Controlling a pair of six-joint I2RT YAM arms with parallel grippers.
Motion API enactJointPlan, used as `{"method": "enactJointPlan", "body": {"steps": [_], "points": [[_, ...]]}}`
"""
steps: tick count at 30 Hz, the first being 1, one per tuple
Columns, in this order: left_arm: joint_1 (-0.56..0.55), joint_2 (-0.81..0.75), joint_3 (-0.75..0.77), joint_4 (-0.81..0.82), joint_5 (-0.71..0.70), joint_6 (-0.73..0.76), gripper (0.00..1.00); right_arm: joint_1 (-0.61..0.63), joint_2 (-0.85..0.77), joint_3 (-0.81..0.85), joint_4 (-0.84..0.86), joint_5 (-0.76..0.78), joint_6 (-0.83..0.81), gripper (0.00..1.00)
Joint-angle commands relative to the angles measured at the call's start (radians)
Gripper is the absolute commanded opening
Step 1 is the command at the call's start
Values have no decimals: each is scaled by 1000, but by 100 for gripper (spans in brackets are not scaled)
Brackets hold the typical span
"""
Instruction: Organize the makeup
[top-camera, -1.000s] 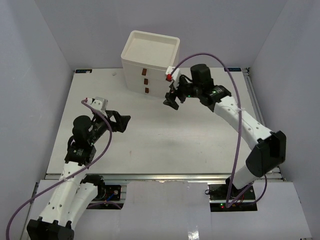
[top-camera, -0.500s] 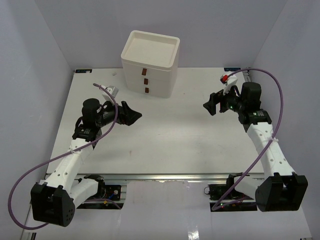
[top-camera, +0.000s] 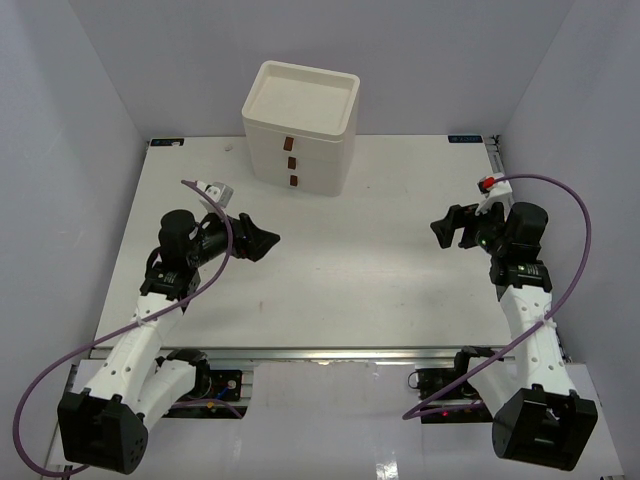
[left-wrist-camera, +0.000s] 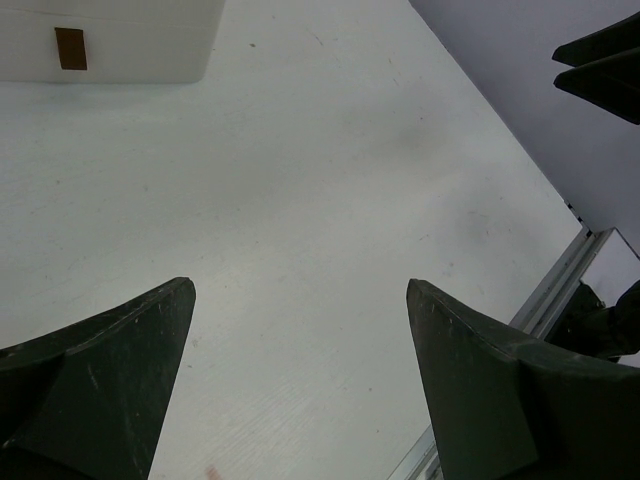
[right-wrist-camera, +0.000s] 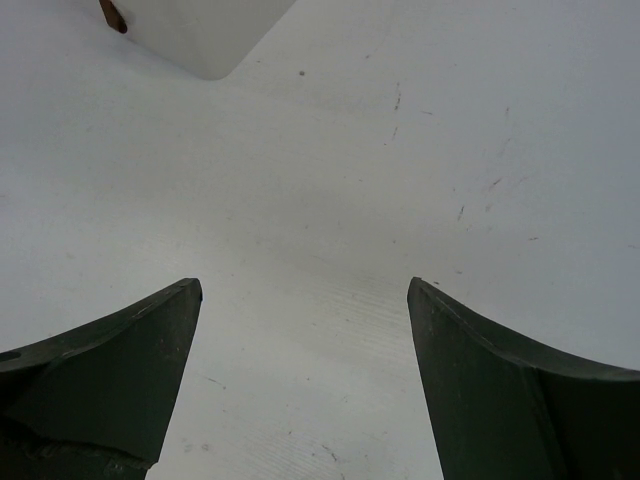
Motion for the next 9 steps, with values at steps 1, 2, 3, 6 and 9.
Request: {"method": "enactJointPlan", "body": {"steps": [1, 2, 3, 6, 9], "points": [[-3, -18, 4, -8, -8, 18, 98, -12, -14, -6, 71, 2, 52, 90], [-3, -19, 4, -9, -12, 18, 98, -14, -14, -4, 72, 8, 52, 90], [-4, -22, 4, -10, -15, 19, 98, -13, -13, -5, 72, 12, 52, 90], [-4, -27, 4, -12, -19, 22, 98, -14, -7, -7, 70, 17, 52, 90], [-4, -27, 4, -14, -21, 22, 98, -14, -7, -10, 70, 39, 77, 90]]}}
